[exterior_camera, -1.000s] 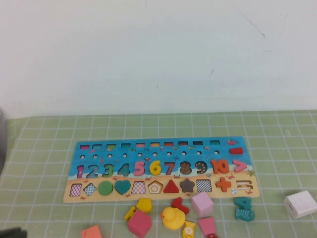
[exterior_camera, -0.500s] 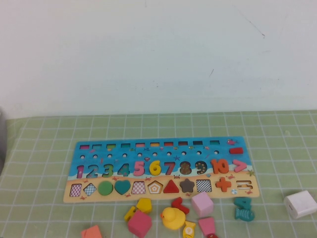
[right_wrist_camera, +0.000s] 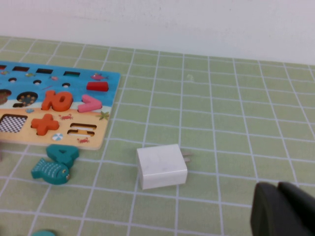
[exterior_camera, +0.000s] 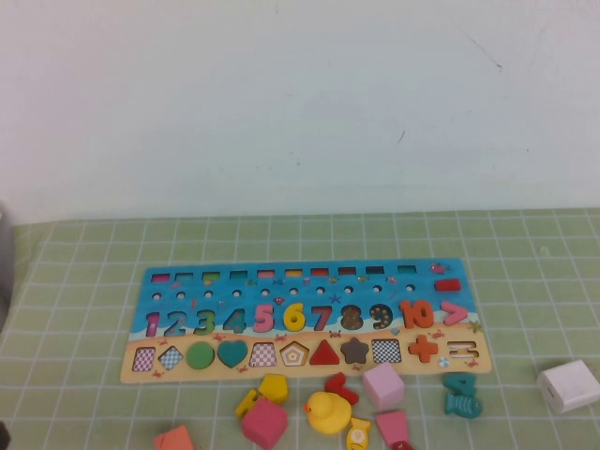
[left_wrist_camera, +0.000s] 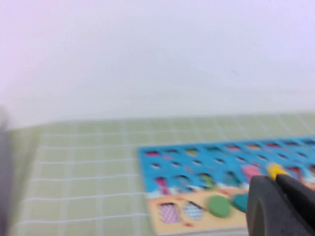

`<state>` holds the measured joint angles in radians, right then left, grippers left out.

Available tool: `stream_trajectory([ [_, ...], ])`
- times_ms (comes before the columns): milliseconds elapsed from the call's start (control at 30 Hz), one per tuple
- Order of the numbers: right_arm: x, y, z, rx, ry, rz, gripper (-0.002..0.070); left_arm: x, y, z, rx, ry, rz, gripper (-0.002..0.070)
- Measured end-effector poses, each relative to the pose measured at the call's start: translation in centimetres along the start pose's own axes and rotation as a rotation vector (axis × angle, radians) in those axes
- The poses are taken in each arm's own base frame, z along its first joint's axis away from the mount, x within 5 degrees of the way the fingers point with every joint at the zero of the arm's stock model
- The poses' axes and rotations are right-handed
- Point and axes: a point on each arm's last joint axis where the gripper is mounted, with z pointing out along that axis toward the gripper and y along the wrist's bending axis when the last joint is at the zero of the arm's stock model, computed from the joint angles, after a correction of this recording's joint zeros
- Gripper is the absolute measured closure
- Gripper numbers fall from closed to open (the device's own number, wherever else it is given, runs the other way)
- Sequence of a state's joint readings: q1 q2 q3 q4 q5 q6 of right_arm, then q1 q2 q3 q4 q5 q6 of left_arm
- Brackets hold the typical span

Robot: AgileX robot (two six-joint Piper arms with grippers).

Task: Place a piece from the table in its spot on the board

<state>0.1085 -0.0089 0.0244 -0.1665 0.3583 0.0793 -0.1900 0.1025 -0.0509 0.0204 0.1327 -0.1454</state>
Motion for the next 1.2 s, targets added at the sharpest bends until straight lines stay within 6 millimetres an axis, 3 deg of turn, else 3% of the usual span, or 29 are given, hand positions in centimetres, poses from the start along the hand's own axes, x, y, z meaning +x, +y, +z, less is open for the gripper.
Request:
stream_trajectory([
  [67,0.0,0.0,0.0,0.000,0.000,0.000,0.0678,1.3,0.5,0.0,-0.048,-0.031,-0.002,0.0676],
  [233,0.0,0.0,0.0,0.000,0.000,0.000,0.0678,2.0,1.1,-0.4,-0.146,-0.037,-0.014,0.0676],
  [533,0.0,0.0,0.0,0.000,0.000,0.000,0.0678,3.4,1.4,-0.6,-0.196,0.115,-0.033,0.0676],
  [1200,0.0,0.0,0.0,0.000,0.000,0.000,0.0678,3.5,1.4,-0.6,-0.195,0.128,-0.005,0.0676],
])
